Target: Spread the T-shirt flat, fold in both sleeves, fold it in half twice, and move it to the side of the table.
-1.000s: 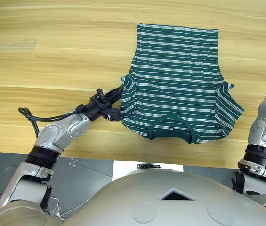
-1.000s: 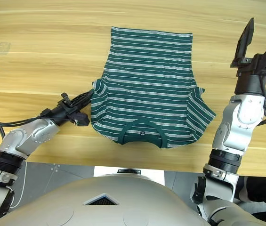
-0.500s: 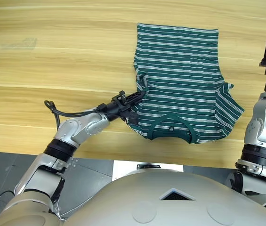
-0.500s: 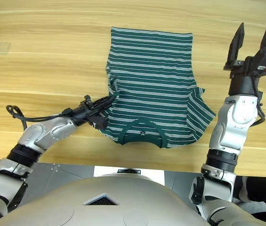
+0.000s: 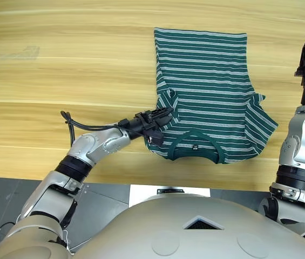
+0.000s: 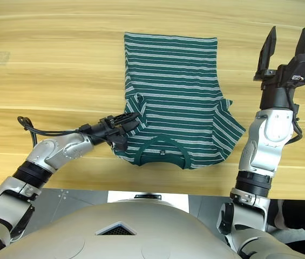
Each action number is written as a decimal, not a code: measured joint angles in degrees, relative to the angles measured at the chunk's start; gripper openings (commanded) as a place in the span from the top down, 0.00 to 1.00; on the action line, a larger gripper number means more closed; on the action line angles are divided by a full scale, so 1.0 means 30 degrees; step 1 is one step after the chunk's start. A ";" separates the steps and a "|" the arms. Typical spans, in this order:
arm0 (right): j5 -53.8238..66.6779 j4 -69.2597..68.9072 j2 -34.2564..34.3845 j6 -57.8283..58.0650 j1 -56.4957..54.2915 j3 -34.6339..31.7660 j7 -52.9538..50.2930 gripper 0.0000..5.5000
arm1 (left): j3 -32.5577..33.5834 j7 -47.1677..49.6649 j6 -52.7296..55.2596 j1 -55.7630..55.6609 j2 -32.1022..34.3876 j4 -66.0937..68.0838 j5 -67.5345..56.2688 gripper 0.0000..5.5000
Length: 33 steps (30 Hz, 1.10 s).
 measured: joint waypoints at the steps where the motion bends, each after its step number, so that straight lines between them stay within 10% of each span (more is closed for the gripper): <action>1: 0.0000 0.0001 -0.0002 0.0002 -0.0001 -0.0002 0.0002 0.44 | 0.0007 -0.0134 0.0002 0.0118 0.0170 -0.0192 -0.0050 0.73; 16: -0.1095 0.1489 -0.1405 -0.0006 -0.0757 0.0081 0.0633 0.44 | 0.0900 -0.2945 -0.0502 0.5724 0.0692 -0.4281 -0.6381 0.73; 28: -0.9683 0.5667 -1.1030 -0.6895 0.5975 -0.0725 0.2840 0.44 | 0.3302 -0.3359 -0.1173 0.6625 -0.1624 -0.5992 -1.2504 0.73; 33: -1.4445 0.5119 -1.1437 -0.7797 0.7478 -0.0353 -0.0588 0.44 | 0.4632 -0.3280 -0.0639 0.6401 -0.3351 -0.6091 -1.4805 0.73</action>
